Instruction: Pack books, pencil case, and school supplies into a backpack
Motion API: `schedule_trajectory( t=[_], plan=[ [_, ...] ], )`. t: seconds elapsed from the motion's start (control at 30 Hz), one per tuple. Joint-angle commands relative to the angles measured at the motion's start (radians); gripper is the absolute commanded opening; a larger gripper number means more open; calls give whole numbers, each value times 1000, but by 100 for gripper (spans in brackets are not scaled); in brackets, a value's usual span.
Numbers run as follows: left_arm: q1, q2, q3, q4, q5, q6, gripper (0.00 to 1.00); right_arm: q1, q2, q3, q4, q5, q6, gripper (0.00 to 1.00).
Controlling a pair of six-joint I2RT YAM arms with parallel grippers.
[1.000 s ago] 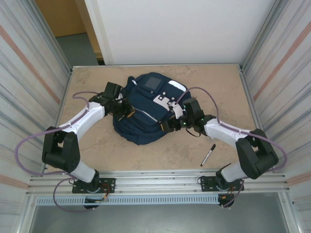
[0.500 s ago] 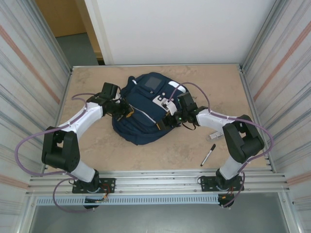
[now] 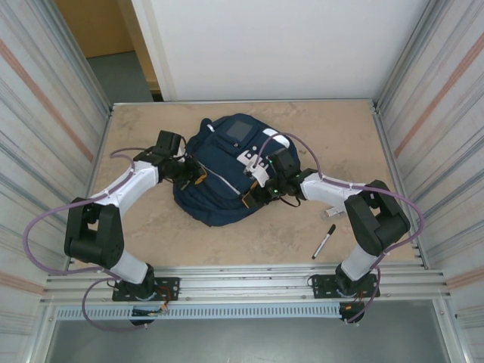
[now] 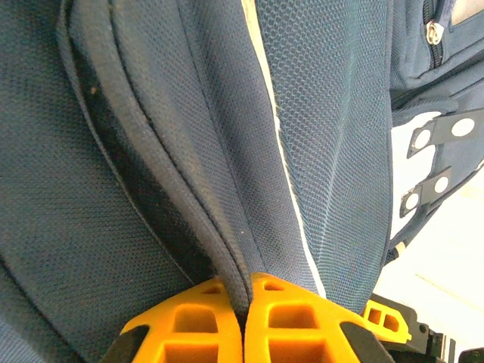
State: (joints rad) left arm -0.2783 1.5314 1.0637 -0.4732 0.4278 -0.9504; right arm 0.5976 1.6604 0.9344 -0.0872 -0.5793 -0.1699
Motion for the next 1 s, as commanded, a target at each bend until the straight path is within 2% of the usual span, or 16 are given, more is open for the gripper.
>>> schedule_trajectory(
  t=[0.0, 0.07, 0.2, 0.37, 0.53, 0.7, 0.93, 0.97],
  plan=[
    [-6, -51, -18, 42, 84, -22, 0, 25, -26, -27, 40, -33, -9, 46],
    [-5, -55, -25, 49, 82, -27, 0, 30, -37, -45, 78, -20, 8, 37],
    [-5, -54, -38, 71, 86, -41, 0, 46, -42, -60, 119, -7, 48, 11],
    [-5, -60, -59, 96, 83, -62, 0, 96, -59, -85, 142, 31, 38, 1],
    [-5, -64, -72, 108, 77, -73, 0, 149, -94, -105, 149, 52, -19, 0],
    [-11, -63, -81, 130, 74, -90, 0, 224, -84, -84, 176, 111, 8, 0],
    [-39, -68, -127, 201, 62, -141, 0, 393, 43, 25, 282, 428, 423, 0],
    [-44, -69, -134, 210, 59, -148, 0, 422, 56, 38, 295, 469, 465, 3]
  ],
)
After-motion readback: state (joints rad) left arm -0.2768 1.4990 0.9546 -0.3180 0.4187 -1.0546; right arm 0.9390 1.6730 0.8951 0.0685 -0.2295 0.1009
